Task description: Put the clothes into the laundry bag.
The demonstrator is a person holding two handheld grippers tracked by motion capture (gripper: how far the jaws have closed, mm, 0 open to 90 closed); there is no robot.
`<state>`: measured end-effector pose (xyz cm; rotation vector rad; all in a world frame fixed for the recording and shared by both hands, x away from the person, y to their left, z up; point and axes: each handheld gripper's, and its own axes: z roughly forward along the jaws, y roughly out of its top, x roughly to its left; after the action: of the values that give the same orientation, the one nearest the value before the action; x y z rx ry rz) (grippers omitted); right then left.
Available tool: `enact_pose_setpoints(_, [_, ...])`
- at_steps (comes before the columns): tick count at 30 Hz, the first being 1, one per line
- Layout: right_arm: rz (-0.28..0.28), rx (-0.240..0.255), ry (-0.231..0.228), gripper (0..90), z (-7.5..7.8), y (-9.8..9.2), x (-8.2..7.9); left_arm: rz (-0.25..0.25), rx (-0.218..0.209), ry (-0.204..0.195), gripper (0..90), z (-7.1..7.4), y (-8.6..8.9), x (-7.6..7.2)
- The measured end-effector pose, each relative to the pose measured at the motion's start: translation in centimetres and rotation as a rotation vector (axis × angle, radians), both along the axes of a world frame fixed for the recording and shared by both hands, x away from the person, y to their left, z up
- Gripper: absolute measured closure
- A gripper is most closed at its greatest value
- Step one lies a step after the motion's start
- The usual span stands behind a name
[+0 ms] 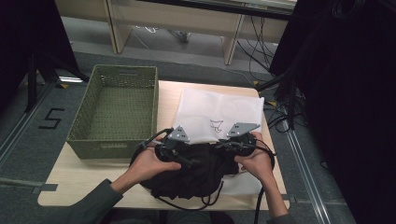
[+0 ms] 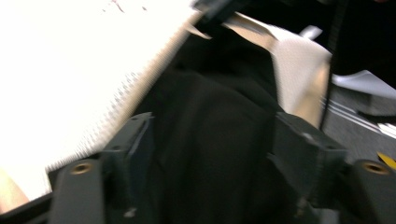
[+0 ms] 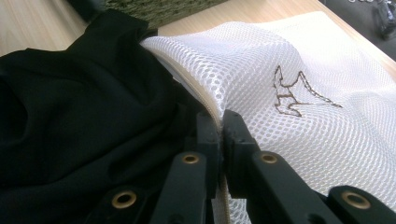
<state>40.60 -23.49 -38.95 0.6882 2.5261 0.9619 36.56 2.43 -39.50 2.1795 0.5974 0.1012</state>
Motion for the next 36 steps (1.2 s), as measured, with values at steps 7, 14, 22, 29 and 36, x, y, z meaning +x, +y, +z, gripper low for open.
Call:
enact_pose_setpoints(7, [0.003, -0.003, -0.001, 87.3, 0.0, 0.2, -0.1, -0.089, 0.149, 0.026, 20.7, -5.7, -1.5, -1.7])
enact_pose_setpoints(14, [0.015, 0.001, -0.006, 87.3, 0.3, 0.4, -0.2, -0.074, 0.229, -0.047, 79.4, -5.8, -3.0, -0.1])
enact_pose_setpoints(22, [0.024, 0.025, -0.018, 87.4, 1.0, 0.6, -0.5, 0.038, 0.133, -0.121, 80.4, -2.1, -4.1, 3.1])
enact_pose_setpoints(29, [0.009, 0.014, -0.005, 87.4, 0.4, 0.1, -0.3, 0.067, 0.063, 0.003, 65.9, -5.1, -4.6, 4.3])
enact_pose_setpoints(36, [0.008, 0.018, -0.004, 87.3, 0.4, -0.1, -0.2, 0.054, 0.065, -0.062, 29.7, -1.8, -1.3, 1.7])
